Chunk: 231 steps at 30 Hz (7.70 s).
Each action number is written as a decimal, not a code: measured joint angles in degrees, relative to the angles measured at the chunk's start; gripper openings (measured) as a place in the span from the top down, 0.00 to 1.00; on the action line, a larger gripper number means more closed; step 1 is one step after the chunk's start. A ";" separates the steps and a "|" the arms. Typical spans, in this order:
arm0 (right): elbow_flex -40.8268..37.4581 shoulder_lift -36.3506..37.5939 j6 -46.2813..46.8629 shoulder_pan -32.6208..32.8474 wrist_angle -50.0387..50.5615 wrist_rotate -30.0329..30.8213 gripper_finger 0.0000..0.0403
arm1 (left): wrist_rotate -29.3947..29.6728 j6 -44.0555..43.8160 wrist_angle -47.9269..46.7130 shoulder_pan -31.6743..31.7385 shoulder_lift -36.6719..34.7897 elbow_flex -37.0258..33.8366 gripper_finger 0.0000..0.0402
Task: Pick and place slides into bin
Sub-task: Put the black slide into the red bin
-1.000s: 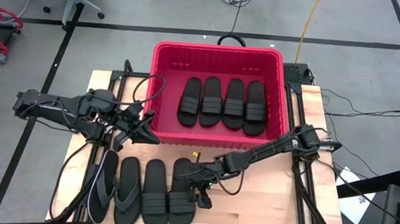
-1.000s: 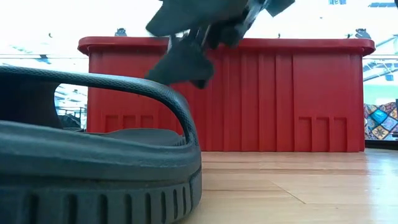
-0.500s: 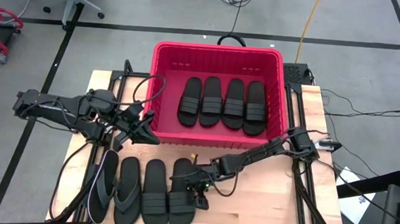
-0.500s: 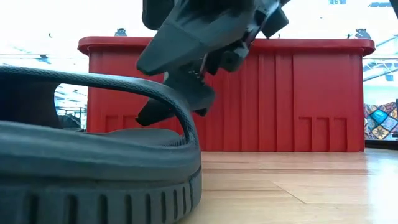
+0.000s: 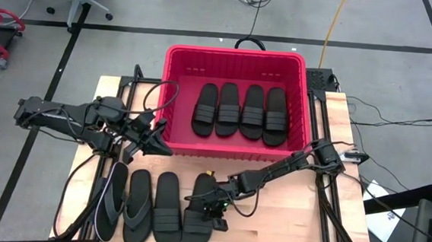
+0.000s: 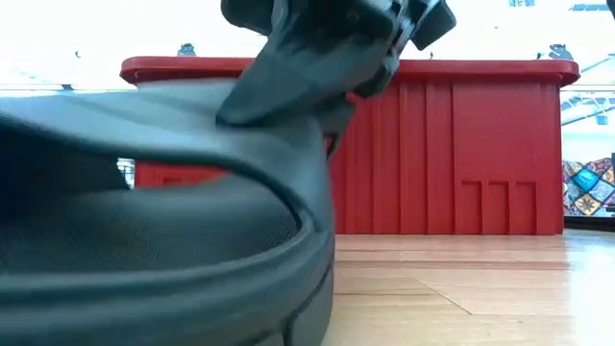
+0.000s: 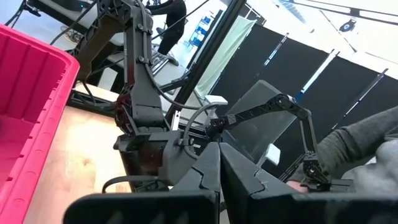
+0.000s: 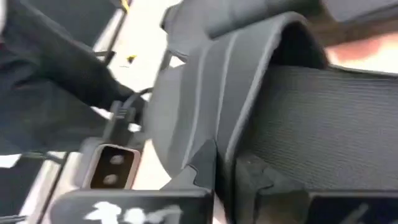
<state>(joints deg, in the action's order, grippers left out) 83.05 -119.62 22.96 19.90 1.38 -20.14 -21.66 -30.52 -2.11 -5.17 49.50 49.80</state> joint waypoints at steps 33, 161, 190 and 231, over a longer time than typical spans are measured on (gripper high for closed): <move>0.04 57.30 -15.75 -13.20 65.15 11.71 1.00 | 13.69 -0.67 -0.81 0.00 0.00 0.00 0.99; -24.07 67.25 -5.77 -27.53 -3.12 -6.72 1.00 | 14.90 26.96 -8.79 15.61 0.00 -0.02 0.99; -29.09 92.38 -6.07 -16.39 22.18 1.75 1.00 | 18.34 -7.21 -13.82 -17.77 14.46 0.02 0.98; -29.09 90.63 -1.11 -16.41 22.36 3.77 1.00 | -8.49 -11.14 -9.78 -23.41 44.70 -0.04 0.27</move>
<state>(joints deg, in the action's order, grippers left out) 53.95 -28.99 21.85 3.49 23.74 -16.38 -30.15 -41.66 -11.89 -28.58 94.20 49.76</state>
